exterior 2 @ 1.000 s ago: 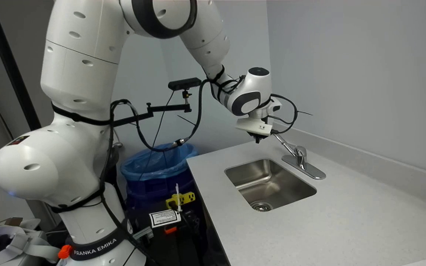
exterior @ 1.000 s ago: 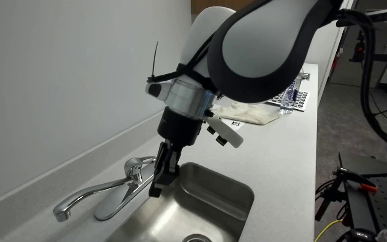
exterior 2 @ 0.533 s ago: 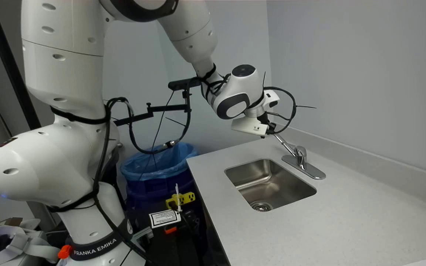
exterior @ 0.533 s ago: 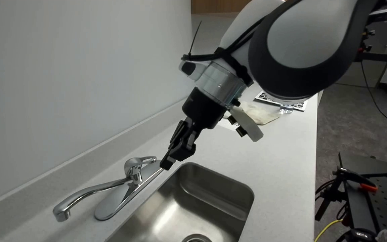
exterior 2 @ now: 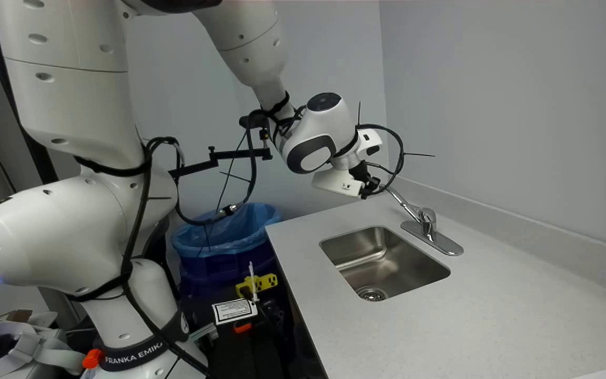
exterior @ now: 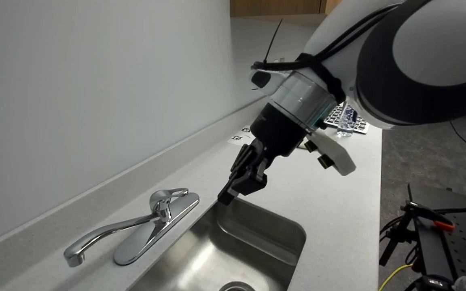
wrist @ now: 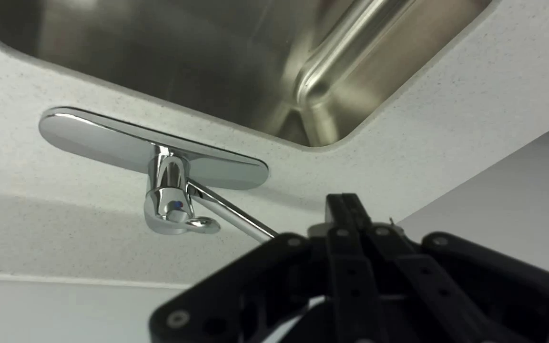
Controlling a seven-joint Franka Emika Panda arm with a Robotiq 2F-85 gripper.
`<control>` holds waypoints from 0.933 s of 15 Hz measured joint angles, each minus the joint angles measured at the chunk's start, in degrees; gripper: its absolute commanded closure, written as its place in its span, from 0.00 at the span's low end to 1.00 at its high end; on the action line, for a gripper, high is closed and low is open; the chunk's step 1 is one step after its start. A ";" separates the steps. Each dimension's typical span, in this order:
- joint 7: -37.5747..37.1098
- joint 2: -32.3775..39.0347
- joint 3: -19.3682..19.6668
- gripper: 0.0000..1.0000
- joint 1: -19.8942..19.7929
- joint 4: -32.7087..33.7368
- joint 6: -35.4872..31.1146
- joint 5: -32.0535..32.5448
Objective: Move the faucet to the left
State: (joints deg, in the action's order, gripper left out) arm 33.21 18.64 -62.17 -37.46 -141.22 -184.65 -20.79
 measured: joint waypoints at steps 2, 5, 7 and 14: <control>-1.45 -2.05 -2.75 1.00 -2.19 -0.74 1.22 -0.81; -3.31 -4.62 -6.60 0.84 -5.42 -1.05 2.29 -1.48; -4.29 -5.84 -8.64 0.67 -7.50 -1.05 2.42 -1.53; -4.94 -7.51 -11.90 0.13 -12.51 -0.71 3.35 -1.54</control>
State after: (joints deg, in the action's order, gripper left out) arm 28.27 11.13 -74.07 -49.97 -141.93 -181.30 -22.33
